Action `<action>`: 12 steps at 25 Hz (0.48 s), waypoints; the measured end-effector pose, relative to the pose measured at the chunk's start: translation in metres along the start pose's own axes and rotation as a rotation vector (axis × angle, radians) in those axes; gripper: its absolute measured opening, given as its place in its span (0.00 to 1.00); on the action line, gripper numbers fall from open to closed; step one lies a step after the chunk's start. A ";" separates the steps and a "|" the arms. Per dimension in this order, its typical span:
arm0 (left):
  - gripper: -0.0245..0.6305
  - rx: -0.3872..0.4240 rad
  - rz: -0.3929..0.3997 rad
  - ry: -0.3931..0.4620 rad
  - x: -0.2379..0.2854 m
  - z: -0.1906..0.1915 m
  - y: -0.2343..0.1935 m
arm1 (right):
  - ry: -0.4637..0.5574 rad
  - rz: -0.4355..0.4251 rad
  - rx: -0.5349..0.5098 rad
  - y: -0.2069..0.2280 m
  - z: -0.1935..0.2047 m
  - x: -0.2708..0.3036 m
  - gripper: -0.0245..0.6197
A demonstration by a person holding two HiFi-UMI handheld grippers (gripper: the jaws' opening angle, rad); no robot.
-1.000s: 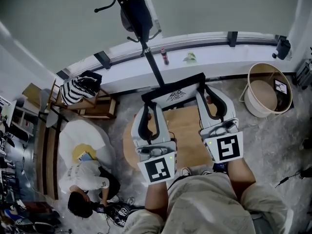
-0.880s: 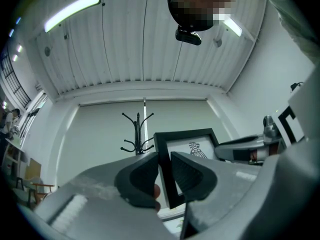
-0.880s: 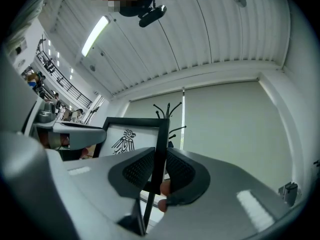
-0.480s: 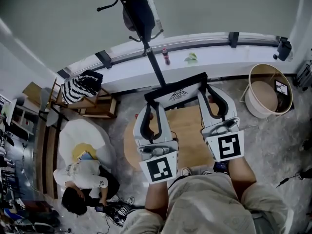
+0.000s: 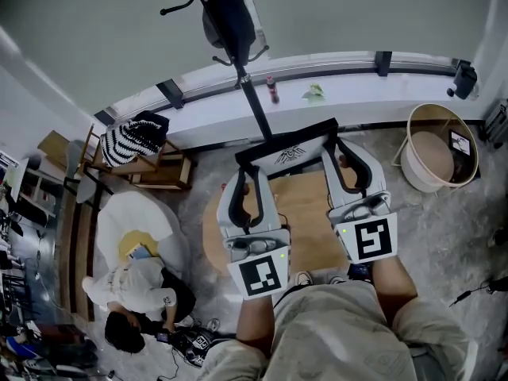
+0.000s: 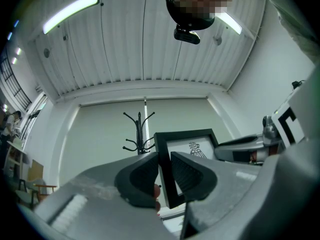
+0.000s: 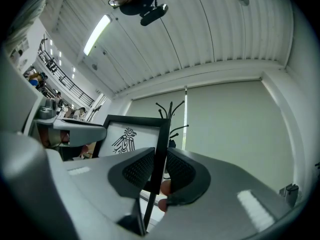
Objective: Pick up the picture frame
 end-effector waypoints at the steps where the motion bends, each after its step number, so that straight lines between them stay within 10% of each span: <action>1: 0.17 -0.001 0.000 -0.001 0.000 0.000 0.000 | -0.002 0.000 -0.001 0.000 0.000 0.000 0.16; 12: 0.17 -0.008 -0.006 -0.009 0.001 0.004 0.001 | -0.014 -0.005 0.007 0.001 0.004 0.001 0.16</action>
Point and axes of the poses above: the fingertips, and each gripper's own axes: x forward along the fingers, y to its right, z out of its underside, the point moved 7 cm from there along -x, backward along the fingers, and after that the axes turned 1 degree about y, right-handed, at the moved point
